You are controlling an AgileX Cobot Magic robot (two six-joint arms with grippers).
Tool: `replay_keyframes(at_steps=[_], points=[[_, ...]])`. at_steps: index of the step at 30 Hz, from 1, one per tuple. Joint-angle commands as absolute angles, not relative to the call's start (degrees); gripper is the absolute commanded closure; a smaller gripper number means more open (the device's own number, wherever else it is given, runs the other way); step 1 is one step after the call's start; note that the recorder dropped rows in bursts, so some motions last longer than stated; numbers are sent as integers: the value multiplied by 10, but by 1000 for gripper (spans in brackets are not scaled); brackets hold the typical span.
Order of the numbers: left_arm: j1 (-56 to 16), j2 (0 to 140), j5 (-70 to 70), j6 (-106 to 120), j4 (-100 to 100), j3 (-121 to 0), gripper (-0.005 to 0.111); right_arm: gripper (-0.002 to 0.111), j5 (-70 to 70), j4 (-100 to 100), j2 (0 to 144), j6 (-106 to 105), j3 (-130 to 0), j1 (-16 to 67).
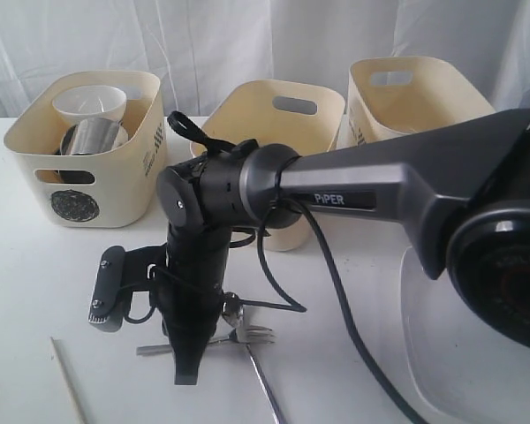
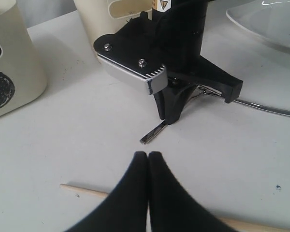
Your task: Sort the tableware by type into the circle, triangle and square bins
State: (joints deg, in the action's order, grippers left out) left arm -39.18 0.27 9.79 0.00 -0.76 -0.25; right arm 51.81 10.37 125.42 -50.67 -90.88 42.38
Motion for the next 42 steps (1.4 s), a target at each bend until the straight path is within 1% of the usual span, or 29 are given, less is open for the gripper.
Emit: replay_keyframes(at_steps=[1,13,18,21,26,29,32,34,37,38,40,42], points=[[-394,0,99,0,-5,0,107,106,526,118,1228,-504,-907,423],[-394,0,99,0,-5,0,107,107,523,130,1104,-398,-907,423],[-394,0,99,0,-5,0,107,107,470,129,1057,-379,-907,420],[-394,0,99,0,-5,0,107,107,449,128,1044,-360,-907,414],[-394,0,99,0,-5,0,107,107,477,127,1049,-352,-905,406],[-394,0,99,0,-5,0,107,107,471,110,1054,-297,-905,405],[-394,0,99,0,-5,0,107,101,455,105,1056,-218,-905,405],[-394,0,99,0,-5,0,107,92,457,108,1057,-144,-904,406],[-394,0,99,0,-5,0,107,76,443,108,1062,-30,-887,411],[-394,0,99,0,-5,0,107,73,439,109,1066,0,-881,411],[-394,0,99,0,-5,0,107,68,433,109,1078,71,-865,413],[-394,0,99,0,-5,0,107,68,433,109,1094,115,-852,418]])
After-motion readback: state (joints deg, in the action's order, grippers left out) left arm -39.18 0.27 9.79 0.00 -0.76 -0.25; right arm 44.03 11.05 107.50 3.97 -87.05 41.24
